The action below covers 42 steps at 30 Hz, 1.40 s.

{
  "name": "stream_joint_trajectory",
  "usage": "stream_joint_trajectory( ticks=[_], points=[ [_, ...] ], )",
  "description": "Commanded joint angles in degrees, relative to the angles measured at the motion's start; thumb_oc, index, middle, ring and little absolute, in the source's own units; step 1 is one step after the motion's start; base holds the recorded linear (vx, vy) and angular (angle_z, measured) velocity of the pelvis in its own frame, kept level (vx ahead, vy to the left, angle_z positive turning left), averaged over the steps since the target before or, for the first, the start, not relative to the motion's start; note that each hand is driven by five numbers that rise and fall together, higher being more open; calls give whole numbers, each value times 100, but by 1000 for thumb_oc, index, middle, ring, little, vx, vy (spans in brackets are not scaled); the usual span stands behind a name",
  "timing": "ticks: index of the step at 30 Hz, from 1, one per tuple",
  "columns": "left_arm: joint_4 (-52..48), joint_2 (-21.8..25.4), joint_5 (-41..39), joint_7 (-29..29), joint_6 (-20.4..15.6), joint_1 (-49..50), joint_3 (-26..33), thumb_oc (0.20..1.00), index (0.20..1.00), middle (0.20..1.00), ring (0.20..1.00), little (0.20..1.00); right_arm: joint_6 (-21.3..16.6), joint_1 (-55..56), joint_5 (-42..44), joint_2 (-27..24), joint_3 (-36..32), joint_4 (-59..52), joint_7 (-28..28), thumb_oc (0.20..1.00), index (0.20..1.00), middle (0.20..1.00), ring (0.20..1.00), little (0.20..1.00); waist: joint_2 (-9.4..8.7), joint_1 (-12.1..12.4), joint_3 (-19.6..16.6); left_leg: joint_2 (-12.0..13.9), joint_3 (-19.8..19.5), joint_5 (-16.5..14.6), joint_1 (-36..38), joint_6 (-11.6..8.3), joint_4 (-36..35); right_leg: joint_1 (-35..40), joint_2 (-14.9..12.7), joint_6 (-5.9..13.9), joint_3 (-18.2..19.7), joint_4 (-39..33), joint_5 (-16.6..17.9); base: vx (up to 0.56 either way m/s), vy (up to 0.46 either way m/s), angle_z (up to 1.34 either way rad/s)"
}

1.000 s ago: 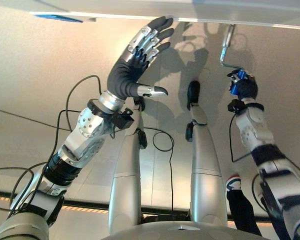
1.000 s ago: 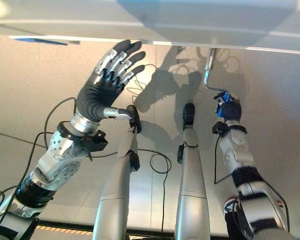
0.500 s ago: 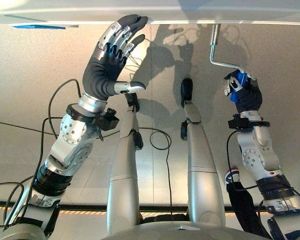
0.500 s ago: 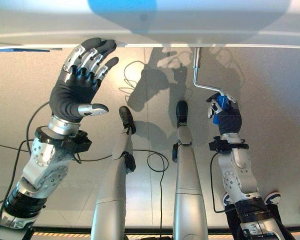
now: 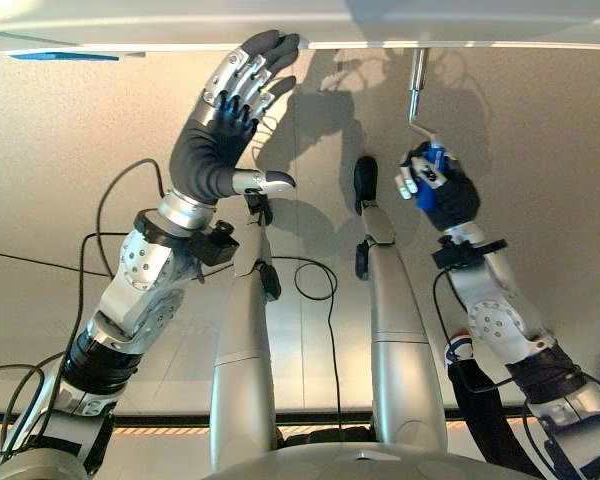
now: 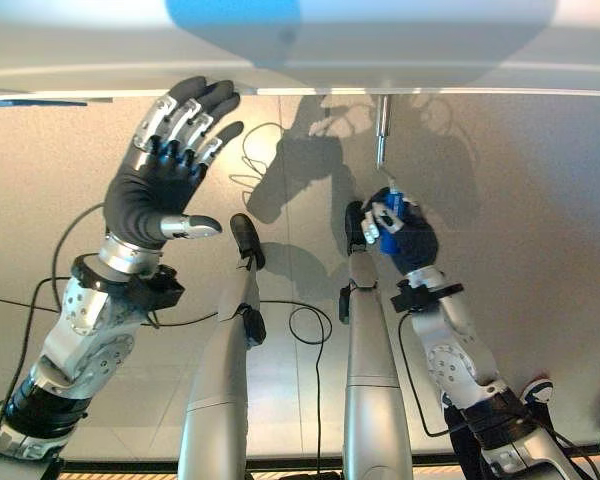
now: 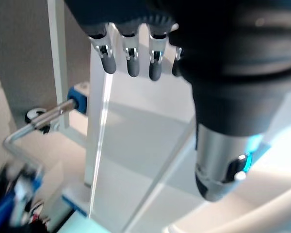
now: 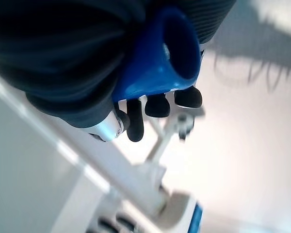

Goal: Raise the hospital bed

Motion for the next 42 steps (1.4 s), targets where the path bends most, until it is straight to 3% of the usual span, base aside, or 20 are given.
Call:
stream_joint_trajectory(
  ticks=[1,7,14,16,17,18,21,23,25,26,27,31,42],
  points=[
    [-294,-28,96,-94,-269,-253,-188,1000,1000,1000,1000,1000,-158,-817,-79,189,550,-603,686,200,200,200,200,200,1,201,-107,-18,-34,-810,142,-33,937,386,131,382,-254,-603,645,0,0,0],
    [-166,-113,197,-96,-283,-368,-274,1000,1000,1000,1000,1000,25,-1519,-650,210,1157,-247,718,200,200,200,200,200,38,282,-107,-23,-31,-802,183,-43,892,406,128,378,-264,-611,646,0,0,0],
    [159,-408,365,32,-319,-691,-421,1000,1000,1000,1000,1000,125,-2400,-1460,783,1437,1640,172,200,200,200,200,200,136,409,-107,-34,-63,-800,209,-41,908,442,100,367,-290,-612,637,0,0,0],
    [169,-472,310,78,-322,-714,-442,1000,1000,1000,1000,1000,193,-2827,-1804,1209,1244,3085,-265,200,200,200,200,200,237,511,-107,-43,-72,-794,229,-44,892,462,92,360,-295,-618,634,0,0,0],
    [168,-467,309,78,-322,-715,-440,1000,1000,1000,1000,1000,184,-2838,-1802,1218,1244,3103,-258,200,200,200,200,200,233,511,-107,-42,-73,-795,226,-45,893,461,93,360,-296,-619,635,0,0,0],
    [9,-293,276,65,-318,-628,-435,1000,1000,1000,1000,1000,259,-3265,-2269,1400,1038,4260,-667,200,200,200,200,200,322,621,-107,-45,-74,-802,237,-49,897,470,88,356,-313,-625,632,0,0,0],
    [54,-42,205,-57,-262,-664,-654,1000,1000,1000,1000,1000,380,-3665,-2291,1318,829,5469,-940,200,200,200,200,200,329,648,-107,-48,-60,-798,237,-64,894,481,86,357,-317,-652,641,1,17,-3],
    [133,49,213,-87,-243,-737,-752,1000,1000,1000,1000,1000,413,-3735,-2273,1247,818,5664,-886,200,200,200,200,200,324,655,-107,-48,-61,-792,238,-70,886,485,84,362,-319,-666,644,2,15,5],
    [369,684,602,-133,-197,-1075,-1058,1000,1000,1000,1000,1000,457,-3781,-2168,891,712,6282,-875,200,200,200,200,200,328,601,-107,-46,-47,-789,252,-77,884,501,87,367,-320,-659,635,4,12,7],
    [377,686,603,-131,-203,-1088,-1071,1000,1000,1000,1000,1000,454,-3785,-2167,890,704,6289,-870,200,200,200,200,200,324,609,-107,-46,-46,-790,250,-77,884,498,87,367,-320,-659,635,0,15,6],
    [525,1207,900,-153,-191,-1313,-1285,1000,1000,1000,1000,1000,471,-3741,-2111,740,697,6613,-784,200,200,200,200,200,330,567,-107,-43,-49,-784,264,-77,891,512,90,376,-310,-660,633,0,19,4],
    [871,1804,1089,-274,-214,-1802,-1803,1000,1000,1000,1000,1000,488,-3678,-2004,552,728,6911,-642,200,200,200,200,200,344,519,-107,-38,-16,-762,311,-83,878,539,98,389,-293,-672,635,0,0,0],
    [1343,2061,1396,-427,-113,-2411,-2469,1000,1000,1000,1000,1000,487,-3516,-1740,271,442,7446,-621,200,200,200,200,200,434,445,-107,-45,22,-759,351,-75,869,543,117,390,-255,-665,633,0,0,0]
  ],
)
